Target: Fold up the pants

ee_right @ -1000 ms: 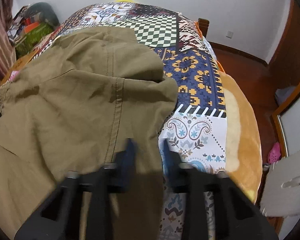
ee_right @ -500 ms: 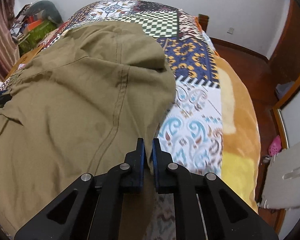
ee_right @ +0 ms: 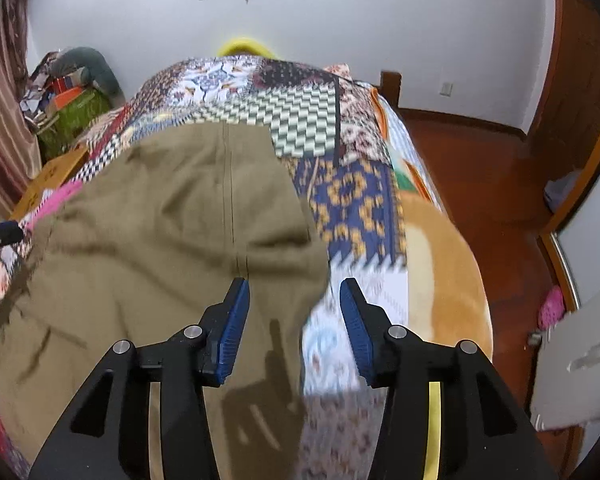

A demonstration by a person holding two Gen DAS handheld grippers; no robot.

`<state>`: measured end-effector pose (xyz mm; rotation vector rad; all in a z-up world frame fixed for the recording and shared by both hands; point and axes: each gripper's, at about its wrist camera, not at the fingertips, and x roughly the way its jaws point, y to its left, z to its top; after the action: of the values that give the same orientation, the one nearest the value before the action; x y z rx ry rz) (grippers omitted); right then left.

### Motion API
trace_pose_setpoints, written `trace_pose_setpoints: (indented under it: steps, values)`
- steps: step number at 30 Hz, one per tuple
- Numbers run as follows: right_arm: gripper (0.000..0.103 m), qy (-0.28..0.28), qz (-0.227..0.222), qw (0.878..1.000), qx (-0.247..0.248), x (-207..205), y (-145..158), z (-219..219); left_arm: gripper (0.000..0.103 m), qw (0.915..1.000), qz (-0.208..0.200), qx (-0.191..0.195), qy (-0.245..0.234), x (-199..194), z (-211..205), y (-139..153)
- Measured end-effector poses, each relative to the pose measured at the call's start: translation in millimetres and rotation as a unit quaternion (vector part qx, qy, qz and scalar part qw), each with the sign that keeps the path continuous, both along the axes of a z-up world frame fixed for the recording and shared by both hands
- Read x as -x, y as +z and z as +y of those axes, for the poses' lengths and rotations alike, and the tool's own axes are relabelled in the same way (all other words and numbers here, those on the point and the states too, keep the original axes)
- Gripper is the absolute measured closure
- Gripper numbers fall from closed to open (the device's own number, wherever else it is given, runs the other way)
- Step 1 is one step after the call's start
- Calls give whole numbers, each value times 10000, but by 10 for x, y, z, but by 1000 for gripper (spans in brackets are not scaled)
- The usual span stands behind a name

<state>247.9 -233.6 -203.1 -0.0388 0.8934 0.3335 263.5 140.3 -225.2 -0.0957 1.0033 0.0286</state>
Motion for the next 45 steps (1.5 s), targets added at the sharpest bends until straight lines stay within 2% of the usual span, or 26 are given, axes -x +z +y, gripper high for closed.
trace_pose_setpoints:
  steps: [9,11,14,15,16,19,22,28,32,34,38,41,42,45]
  values:
    - [57,267,196,9994,48,-595,-261,272,40,9984,475,283,92,-413,110,-322]
    - [57,335,360,9988,3,-689,-363,294,40,9981,516,344,70,-462,95,-356]
    - [57,462,723,9962,-174,-811,-524,295,39,9984,518,236,23,-518,48,-393]
    - [60,465,796,9953,-290,-822,-556,272,39,9986,498,188,11,-529,38,-402]
    - [69,517,904,9934,-477,-829,-587,249,39,9988,473,158,-1,-536,28,-403]
    - [85,524,802,9949,-326,-817,-591,268,39,9992,393,71,-30,-536,8,-407]
    - [90,549,656,9963,-103,-757,-591,282,43,9994,321,-113,-73,-541,-39,-383]
    - [92,486,385,9975,331,-579,-584,224,48,9978,75,-581,-294,-558,-213,-266]
    - [92,405,457,9976,340,-485,-610,116,48,9970,173,-675,-333,-630,-218,-360]
    - [92,371,500,9976,293,-476,-601,93,48,9983,276,-464,-236,-649,-169,-405]
    - [91,371,556,9974,281,-483,-507,92,47,9996,228,-71,-163,-601,-78,-271]
    - [91,360,510,9979,161,-518,-376,61,46,9998,123,-69,-173,-563,-43,-138]
    - [87,332,432,9984,120,-539,-309,45,43,9998,58,-99,-141,-560,-13,-83]
    - [65,239,169,9996,38,-612,-151,32,37,9999,-106,-97,8,-602,111,31]
